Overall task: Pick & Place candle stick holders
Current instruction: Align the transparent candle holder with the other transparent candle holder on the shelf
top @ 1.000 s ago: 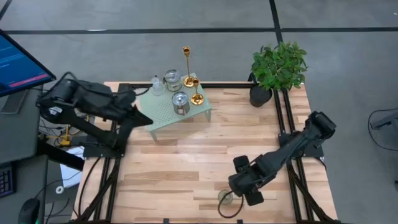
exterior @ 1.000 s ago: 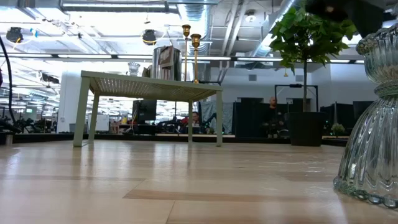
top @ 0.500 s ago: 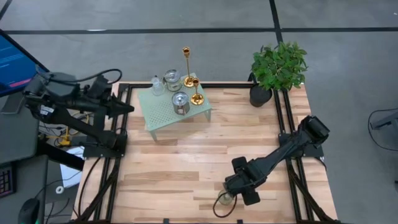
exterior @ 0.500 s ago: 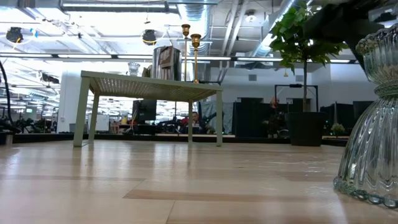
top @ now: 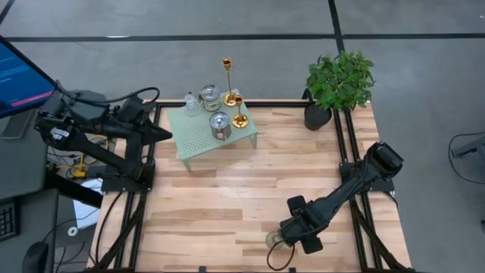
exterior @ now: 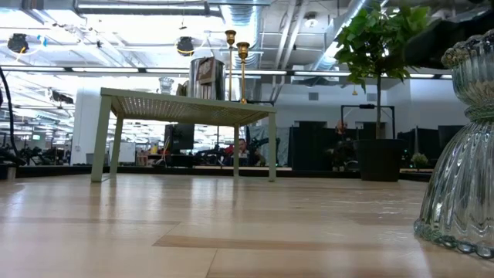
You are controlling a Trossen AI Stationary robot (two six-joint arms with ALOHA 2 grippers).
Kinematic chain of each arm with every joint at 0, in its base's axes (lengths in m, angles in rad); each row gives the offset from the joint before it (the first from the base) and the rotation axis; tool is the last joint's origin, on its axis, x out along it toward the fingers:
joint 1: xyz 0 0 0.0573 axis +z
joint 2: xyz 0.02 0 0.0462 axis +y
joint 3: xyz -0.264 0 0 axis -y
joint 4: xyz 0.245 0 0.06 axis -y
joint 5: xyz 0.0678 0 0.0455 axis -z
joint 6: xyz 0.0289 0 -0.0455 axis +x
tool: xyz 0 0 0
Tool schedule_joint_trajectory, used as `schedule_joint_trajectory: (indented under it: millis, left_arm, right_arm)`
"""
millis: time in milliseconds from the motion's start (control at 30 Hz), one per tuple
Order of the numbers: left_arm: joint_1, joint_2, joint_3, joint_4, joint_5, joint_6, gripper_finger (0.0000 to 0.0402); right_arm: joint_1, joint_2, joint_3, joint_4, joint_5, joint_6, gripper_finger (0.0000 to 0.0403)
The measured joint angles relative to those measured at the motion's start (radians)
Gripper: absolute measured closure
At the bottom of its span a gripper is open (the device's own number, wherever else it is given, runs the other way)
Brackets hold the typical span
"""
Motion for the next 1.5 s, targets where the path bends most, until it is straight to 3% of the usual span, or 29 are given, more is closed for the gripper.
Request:
schedule_joint_trajectory:
  millis: [433,767,1200,1500]
  left_arm:
    - [0.000,0.000,0.000,0.007,-0.004,0.000,0.0395]
    - [0.000,0.000,0.000,0.007,-0.004,0.000,0.0395]
    - [0.000,0.001,0.000,0.007,-0.004,0.026,0.0395]
    - [0.000,0.001,0.000,0.008,-0.004,0.023,0.0395]
  right_arm:
    - [-0.025,-0.007,-0.001,0.021,0.029,-0.015,0.0125]
    - [-0.061,-0.007,-0.001,0.024,0.004,-0.057,0.0248]
    - [-0.219,-0.008,0.000,0.058,0.056,-0.221,0.0246]
    - [-0.383,-0.008,0.000,0.220,0.066,-0.364,0.0245]
